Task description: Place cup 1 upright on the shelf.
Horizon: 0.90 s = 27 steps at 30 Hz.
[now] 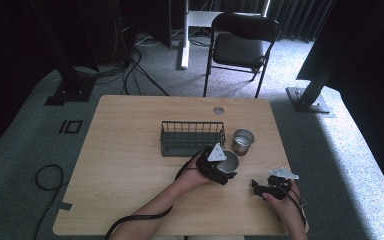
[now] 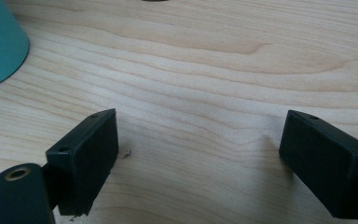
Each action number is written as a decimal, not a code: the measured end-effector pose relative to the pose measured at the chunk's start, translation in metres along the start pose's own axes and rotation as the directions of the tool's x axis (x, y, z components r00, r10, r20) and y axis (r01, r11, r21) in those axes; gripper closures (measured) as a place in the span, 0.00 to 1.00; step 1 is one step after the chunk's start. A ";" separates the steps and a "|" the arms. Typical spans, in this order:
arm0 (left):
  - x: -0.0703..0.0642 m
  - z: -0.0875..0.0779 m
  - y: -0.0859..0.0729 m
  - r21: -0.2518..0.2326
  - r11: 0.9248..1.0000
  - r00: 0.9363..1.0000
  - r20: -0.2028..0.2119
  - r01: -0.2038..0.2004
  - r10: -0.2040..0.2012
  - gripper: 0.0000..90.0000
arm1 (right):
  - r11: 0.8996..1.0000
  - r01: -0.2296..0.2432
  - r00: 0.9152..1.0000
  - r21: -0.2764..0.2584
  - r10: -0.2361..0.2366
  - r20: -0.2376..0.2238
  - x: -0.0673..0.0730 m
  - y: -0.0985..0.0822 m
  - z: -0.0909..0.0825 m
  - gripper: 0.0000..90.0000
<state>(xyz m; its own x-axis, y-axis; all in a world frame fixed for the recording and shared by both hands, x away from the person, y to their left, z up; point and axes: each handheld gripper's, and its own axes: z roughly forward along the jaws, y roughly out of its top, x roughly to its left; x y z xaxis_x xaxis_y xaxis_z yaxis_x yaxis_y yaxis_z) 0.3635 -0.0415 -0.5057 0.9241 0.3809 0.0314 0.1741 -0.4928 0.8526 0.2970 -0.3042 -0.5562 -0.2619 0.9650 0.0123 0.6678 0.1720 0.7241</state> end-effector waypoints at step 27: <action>-0.006 -0.029 0.026 -0.004 1.000 0.999 -0.026 -0.024 0.024 0.16 | 1.000 0.000 1.000 -0.001 0.000 0.000 0.000 0.000 0.000 0.13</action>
<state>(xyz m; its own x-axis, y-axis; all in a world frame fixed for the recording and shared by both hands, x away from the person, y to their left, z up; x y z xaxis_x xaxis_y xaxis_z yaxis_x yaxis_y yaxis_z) 0.3520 -0.0338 -0.4682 0.9189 0.3892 0.0652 0.1505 -0.4985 0.8537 0.2970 -0.3041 -0.5562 -0.2621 0.9650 0.0120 0.6673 0.1722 0.7246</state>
